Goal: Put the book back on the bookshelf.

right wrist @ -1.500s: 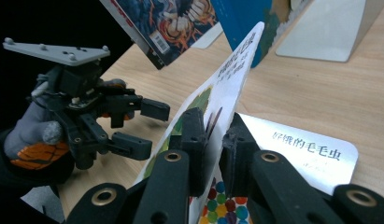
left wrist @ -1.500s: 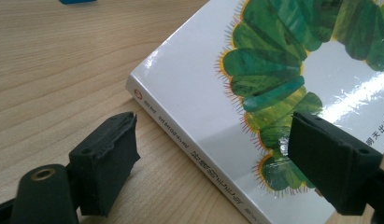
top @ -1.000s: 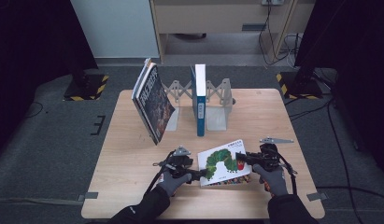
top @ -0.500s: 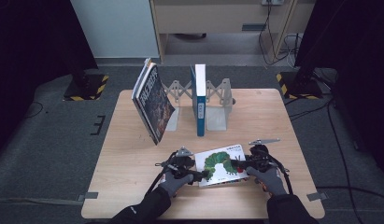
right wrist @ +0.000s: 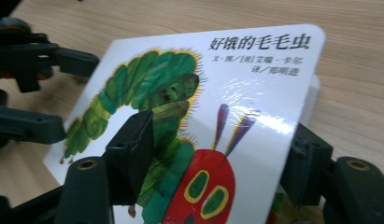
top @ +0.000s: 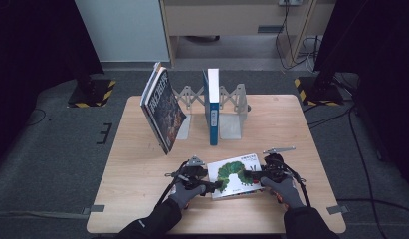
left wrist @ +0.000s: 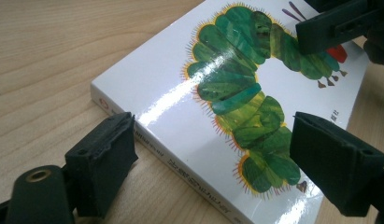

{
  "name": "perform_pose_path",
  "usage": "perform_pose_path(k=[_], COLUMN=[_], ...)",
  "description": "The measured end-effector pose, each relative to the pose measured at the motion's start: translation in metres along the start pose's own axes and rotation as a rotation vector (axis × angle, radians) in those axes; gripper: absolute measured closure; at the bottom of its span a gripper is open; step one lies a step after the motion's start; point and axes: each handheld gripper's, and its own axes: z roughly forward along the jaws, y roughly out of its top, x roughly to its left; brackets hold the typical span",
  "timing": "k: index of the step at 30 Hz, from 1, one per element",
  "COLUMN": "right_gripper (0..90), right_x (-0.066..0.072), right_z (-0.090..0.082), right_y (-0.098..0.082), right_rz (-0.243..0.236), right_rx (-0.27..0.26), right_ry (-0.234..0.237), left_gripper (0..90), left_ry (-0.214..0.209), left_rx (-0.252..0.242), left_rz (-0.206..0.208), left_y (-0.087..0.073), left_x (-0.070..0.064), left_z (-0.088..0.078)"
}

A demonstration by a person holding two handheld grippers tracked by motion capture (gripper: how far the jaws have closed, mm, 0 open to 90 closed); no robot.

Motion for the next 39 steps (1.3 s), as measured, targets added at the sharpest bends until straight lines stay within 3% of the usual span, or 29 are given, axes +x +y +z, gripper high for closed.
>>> perform_pose_path(k=[5,8,12,20,27,34,38,39], right_gripper=[36.7,44.1,51.6,65.5,76.0,79.2,80.5,81.2], right_x=[0.004,0.004,0.005,0.004,0.010,0.014,0.017,0.018], right_z=[-0.002,-0.005,-0.008,-0.021,-0.034,-0.040,-0.045,-0.046], right_y=[0.001,0.001,0.002,0.004,0.008,0.009,0.010,0.010], right_rz=[-0.021,-0.026,-0.031,-0.026,-0.030,-0.031,-0.058,-0.064], right_rx=[-0.016,-0.029,-0.002,-0.039,-0.120,-0.153,-0.176,-0.182], right_ry=[-0.006,-0.015,-0.036,0.011,0.081,0.122,0.142,0.151], left_gripper=[13.6,14.2,14.1,13.4,13.2,13.2,12.7,12.6], left_ry=[-0.001,0.007,0.017,0.018,0.011,0.005,-0.001,-0.010], left_rx=[0.002,0.000,0.015,0.006,-0.002,-0.001,-0.002,-0.017], left_rz=[0.004,0.010,0.014,-0.002,-0.006,-0.005,-0.006,0.013], left_y=[0.000,0.000,-0.002,-0.001,0.000,-0.001,-0.001,-0.001], left_x=[0.000,0.000,0.000,0.003,0.004,0.004,0.003,0.005], left_z=[0.000,0.000,0.001,-0.004,-0.007,-0.007,-0.006,-0.005])
